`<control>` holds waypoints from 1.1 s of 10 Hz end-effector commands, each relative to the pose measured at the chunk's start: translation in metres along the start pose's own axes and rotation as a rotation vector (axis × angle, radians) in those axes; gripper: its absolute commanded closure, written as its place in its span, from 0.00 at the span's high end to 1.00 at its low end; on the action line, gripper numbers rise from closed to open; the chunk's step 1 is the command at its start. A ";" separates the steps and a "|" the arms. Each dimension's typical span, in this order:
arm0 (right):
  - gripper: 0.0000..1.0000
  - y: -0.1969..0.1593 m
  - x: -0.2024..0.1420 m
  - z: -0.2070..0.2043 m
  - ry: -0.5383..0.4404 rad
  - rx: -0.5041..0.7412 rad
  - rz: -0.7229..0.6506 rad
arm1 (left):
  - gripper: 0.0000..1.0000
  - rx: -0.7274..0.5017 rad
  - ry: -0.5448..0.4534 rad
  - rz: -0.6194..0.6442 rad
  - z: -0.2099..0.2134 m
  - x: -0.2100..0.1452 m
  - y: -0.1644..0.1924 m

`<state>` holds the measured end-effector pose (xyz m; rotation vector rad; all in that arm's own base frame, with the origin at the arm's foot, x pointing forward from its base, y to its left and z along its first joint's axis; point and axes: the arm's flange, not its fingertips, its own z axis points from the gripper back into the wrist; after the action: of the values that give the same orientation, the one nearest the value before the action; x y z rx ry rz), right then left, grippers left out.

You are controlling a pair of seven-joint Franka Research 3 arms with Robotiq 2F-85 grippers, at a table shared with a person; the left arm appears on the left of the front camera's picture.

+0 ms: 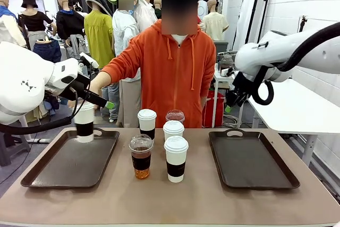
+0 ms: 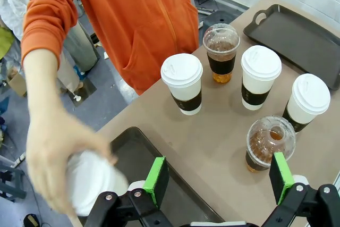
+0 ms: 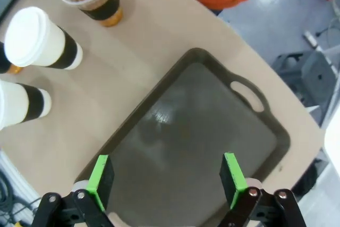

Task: Distribute the coffee onto the tray.
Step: Pick up one iced Americano and place it on the right Handle tray.

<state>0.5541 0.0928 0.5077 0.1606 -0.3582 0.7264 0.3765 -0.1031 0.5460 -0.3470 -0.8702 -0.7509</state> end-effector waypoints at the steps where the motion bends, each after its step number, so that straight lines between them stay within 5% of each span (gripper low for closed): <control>1: 1.00 -0.004 0.011 -0.013 0.041 0.028 -0.022 | 1.00 -0.006 -0.001 0.004 0.000 -0.001 0.001; 11: 1.00 -0.003 0.002 -0.043 0.063 0.042 -0.016 | 1.00 -0.006 -0.001 0.004 0.000 -0.001 0.001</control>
<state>0.5687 0.1036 0.4676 0.1813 -0.2790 0.7224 0.3765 -0.1031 0.5459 -0.3471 -0.8701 -0.7507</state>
